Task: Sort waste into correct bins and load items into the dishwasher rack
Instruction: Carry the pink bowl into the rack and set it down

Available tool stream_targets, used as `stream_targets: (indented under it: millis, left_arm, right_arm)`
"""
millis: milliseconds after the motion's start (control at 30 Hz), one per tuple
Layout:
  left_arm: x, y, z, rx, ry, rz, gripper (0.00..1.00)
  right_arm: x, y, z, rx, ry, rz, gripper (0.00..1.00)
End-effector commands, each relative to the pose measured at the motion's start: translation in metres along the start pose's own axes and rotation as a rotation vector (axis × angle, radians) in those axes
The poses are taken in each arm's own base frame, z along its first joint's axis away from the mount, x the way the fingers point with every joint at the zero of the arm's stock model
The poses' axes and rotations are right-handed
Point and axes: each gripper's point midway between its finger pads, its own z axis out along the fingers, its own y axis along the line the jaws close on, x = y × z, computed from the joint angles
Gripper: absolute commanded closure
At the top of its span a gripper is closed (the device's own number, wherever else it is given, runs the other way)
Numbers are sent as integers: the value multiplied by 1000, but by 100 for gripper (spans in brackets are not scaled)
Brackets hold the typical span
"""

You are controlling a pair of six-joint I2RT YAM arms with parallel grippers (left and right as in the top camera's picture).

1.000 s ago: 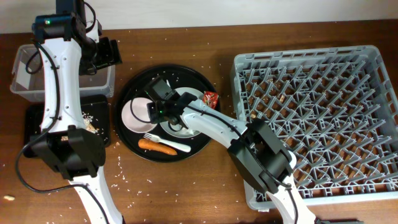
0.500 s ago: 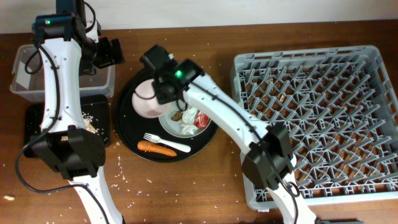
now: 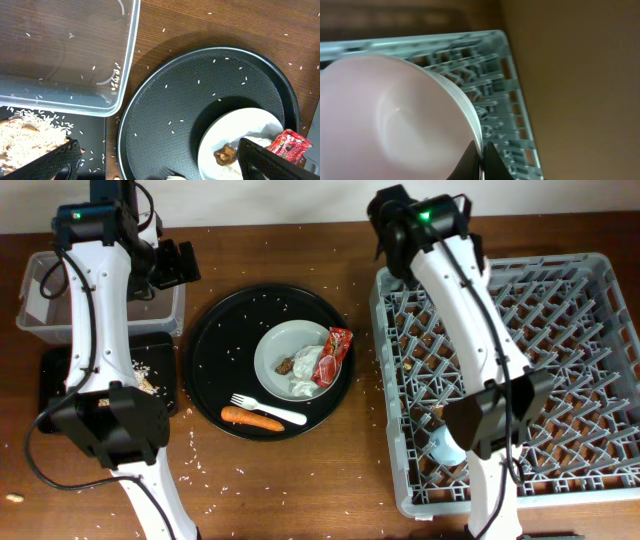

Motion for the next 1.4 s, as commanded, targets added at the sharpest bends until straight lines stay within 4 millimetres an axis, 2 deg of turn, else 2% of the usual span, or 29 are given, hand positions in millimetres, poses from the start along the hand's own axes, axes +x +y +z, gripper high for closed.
stream_targets:
  millis: [0,67,200,267,500,733,867,1000,1067,1133,1200,1233,1333,1367]
  left_arm:
    - [-3,1,-5,-8,-19,-4,1]
    - [-3,1,-5,-8,-19,-4,1]
    - [-3,1,-5,-8,-19,-4,1]
    - [-3,1,-5,-8,-19,-4,1]
    - [-3,1,-5,-8,-19,-4,1]
    - [-3,1,-5,-8,-19,-4,1]
    - [-3,1,-5,-8,-19,-4,1]
    - [-3,1,-5,-8,-19,-4,1]
    - [-3,1,-5,-8,-19,-4,1]
    - [-3,1,-5,-8,-19,-4,1]
    - [-3,1,-5,-8,-19,-4,1]
    - [-3,1,-5,-8,-19,-4,1]
    - [-3,1,-5,-8,-19,-4,1]
    - [-3,1,-5,-8,-19,-4,1]
  right_arm:
    - [-4,-40,17,91,7,60,96]
    - [4,-34,31,106,47,19,96]
    - [37,3,60,142,129,-132,96]
    - [46,20,66,147,130,-164,96]
    - [33,63,37,106,4,-151,96]
    - [37,73,50,111,31,-200,96]
    - [38,98,34,31,8,-193,95]
    - [39,133,7,-73,-39,-185,93]
    - [43,140,5,-111,-23,-188,87]
    - [44,142,5,-120,-16,-189,76]
    - [44,142,5,-120,-16,-189,39]
    - [44,142,5,-120,-16,-189,14]
    - [43,139,3,-122,-17,-186,1]
    - [42,137,-1,-142,-11,-179,1]
